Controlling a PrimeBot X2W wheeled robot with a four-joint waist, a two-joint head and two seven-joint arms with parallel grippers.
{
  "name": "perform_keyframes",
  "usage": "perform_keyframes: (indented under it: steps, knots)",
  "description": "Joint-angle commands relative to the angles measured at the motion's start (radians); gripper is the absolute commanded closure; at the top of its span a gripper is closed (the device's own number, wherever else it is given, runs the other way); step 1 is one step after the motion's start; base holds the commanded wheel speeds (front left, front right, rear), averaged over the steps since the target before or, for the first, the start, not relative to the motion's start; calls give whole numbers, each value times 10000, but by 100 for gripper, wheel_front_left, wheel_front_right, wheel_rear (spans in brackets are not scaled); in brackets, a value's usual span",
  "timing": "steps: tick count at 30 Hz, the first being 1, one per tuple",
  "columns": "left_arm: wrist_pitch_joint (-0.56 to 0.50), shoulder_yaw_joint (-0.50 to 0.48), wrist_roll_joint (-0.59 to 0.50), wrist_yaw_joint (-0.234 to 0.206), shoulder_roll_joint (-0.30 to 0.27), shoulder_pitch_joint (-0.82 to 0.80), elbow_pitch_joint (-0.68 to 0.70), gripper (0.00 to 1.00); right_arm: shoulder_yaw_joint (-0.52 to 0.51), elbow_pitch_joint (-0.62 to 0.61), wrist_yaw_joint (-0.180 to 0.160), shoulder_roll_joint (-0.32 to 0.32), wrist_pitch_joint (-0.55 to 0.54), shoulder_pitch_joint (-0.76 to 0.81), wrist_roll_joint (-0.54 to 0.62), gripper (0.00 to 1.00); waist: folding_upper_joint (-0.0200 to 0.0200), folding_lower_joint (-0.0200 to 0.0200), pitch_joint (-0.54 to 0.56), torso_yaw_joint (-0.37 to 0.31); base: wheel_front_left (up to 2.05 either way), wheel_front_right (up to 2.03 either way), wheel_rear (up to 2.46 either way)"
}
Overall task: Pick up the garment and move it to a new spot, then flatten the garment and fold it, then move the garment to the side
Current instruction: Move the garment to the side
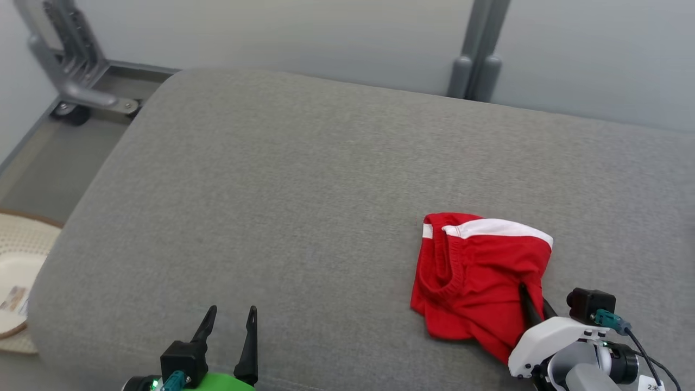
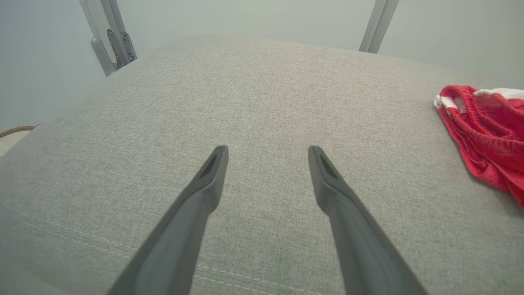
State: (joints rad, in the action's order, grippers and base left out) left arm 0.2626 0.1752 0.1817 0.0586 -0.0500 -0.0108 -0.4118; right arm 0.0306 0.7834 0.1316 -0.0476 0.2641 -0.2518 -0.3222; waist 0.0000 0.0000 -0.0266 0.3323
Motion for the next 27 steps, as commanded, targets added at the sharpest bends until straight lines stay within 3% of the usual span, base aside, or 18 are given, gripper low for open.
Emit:
perform_keyframes:
  steps: [1,15,21,27]
  knots:
    - [21,12,30,25,-22,88,34,0,-6,-81,-21,-64,-6,174,80,100,0,0,438,-1624,0,0,0]
    - [20,349,631,-234,-26,-275,132,0,441,-713,-21,-50,-6,406,636,100,0,0,349,-6143,0,0,0]
    - [20,476,669,-261,-29,-529,226,0,1080,-913,-21,-44,-6,299,504,100,0,0,117,-7327,0,0,0]
    - [20,624,622,-264,-29,-737,258,0,1623,-1079,-21,-41,-6,102,500,100,0,0,-176,-7848,0,0,0]
